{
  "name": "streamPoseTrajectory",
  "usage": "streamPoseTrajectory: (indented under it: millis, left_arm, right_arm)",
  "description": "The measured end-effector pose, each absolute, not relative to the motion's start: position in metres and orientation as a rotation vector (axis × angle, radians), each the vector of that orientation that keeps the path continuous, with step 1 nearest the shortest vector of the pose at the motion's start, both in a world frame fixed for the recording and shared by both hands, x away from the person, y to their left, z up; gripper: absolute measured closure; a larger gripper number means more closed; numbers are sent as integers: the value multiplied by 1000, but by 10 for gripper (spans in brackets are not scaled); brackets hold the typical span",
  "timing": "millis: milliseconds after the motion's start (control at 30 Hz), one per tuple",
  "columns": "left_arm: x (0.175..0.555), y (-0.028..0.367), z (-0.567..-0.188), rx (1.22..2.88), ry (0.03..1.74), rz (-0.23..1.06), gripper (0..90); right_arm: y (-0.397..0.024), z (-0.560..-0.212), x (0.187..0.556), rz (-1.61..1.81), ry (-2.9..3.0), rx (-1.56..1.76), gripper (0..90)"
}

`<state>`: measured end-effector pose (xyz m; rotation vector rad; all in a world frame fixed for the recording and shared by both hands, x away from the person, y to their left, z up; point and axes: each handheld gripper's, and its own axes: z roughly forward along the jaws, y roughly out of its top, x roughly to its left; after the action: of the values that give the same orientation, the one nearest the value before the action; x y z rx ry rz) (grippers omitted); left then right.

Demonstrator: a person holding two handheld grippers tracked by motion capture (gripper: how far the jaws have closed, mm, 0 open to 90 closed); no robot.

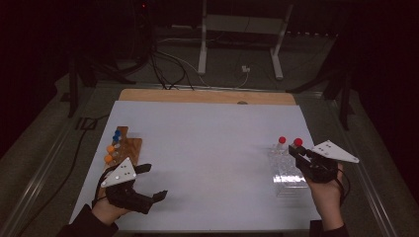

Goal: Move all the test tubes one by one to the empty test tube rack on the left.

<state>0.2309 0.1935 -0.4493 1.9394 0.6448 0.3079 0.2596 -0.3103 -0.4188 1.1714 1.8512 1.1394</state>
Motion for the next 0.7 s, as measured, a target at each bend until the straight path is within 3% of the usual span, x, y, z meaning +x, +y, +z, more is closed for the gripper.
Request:
streamPoseTrajectory:
  millis: [700]
  left_arm:
    - [241,145,-433,1974,538,234,45]
  right_arm:
    - [-233,-436,252,1223,2119,1016,753]
